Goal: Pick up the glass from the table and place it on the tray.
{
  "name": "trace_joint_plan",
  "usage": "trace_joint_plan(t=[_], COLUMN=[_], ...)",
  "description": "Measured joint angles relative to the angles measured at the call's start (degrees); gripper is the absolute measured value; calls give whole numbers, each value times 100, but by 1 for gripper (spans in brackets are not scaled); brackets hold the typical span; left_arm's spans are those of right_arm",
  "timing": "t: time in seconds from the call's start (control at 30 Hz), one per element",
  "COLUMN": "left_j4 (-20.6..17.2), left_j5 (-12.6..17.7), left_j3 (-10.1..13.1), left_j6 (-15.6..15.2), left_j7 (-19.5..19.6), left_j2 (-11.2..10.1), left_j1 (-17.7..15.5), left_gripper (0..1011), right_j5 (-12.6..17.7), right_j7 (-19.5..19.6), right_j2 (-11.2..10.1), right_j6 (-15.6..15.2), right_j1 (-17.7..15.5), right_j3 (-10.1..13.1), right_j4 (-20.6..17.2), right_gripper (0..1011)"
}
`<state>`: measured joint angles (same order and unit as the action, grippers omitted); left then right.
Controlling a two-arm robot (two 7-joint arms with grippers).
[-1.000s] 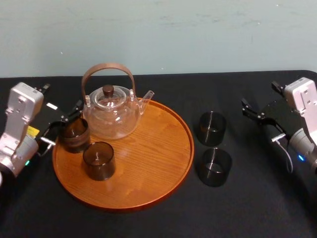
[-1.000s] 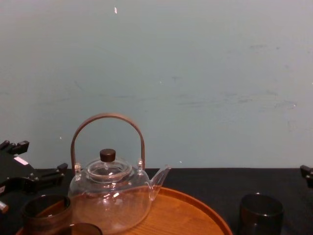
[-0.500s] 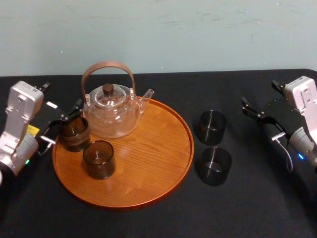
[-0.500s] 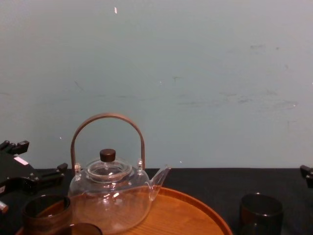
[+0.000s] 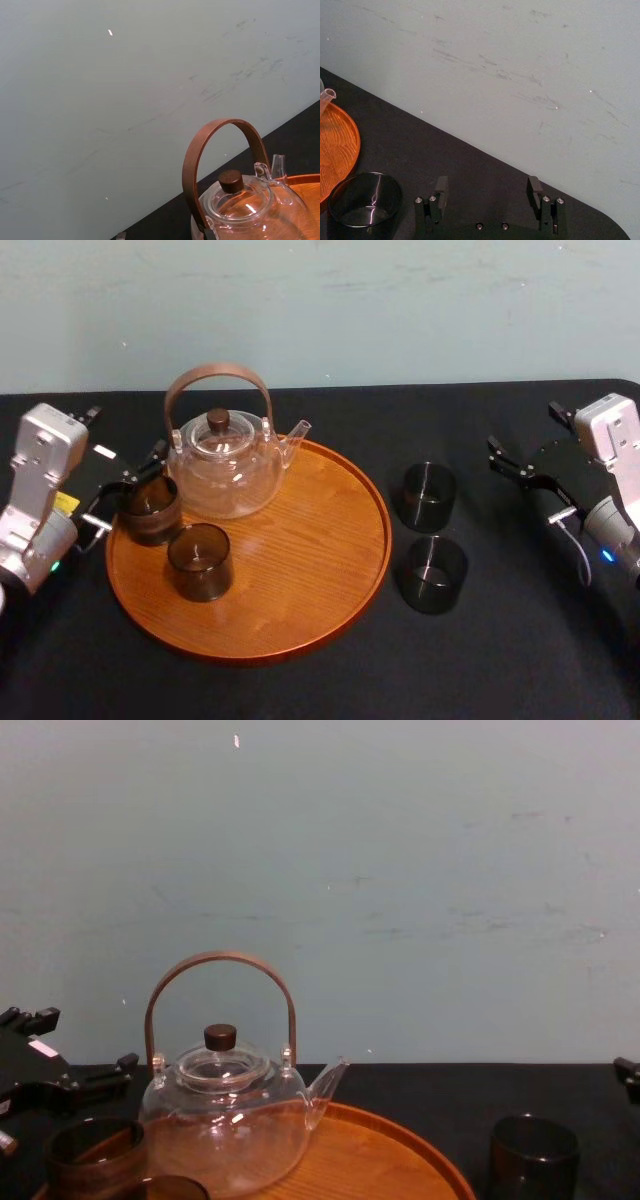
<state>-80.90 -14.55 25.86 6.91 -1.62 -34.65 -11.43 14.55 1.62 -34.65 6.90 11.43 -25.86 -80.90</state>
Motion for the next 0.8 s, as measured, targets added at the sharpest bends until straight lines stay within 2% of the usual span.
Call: trace_joint_plan(t=[0.2, 0.4, 0.6, 0.8], left_j4=[0, 0, 0, 0], left_j5=[0, 0, 0, 0], left_j3=[0, 0, 0, 0], left_j6=[0, 0, 0, 0], left_j7=[0, 0, 0, 0], left_j2=[0, 0, 0, 0], left_j1=[0, 0, 0, 0], left_gripper=[1002, 1001, 1001, 1001], right_j5=[0, 5, 95, 139], right_j7=[-2, -174, -304, -366], right_j2=[1, 27, -221, -566], right_j6=[0, 85, 164, 262], right_j1=[0, -49, -474, -1126], right_j3=[1, 67, 283, 498], right_j4=[1, 38, -461, -1150], right_gripper=[1002, 1002, 1002, 1002])
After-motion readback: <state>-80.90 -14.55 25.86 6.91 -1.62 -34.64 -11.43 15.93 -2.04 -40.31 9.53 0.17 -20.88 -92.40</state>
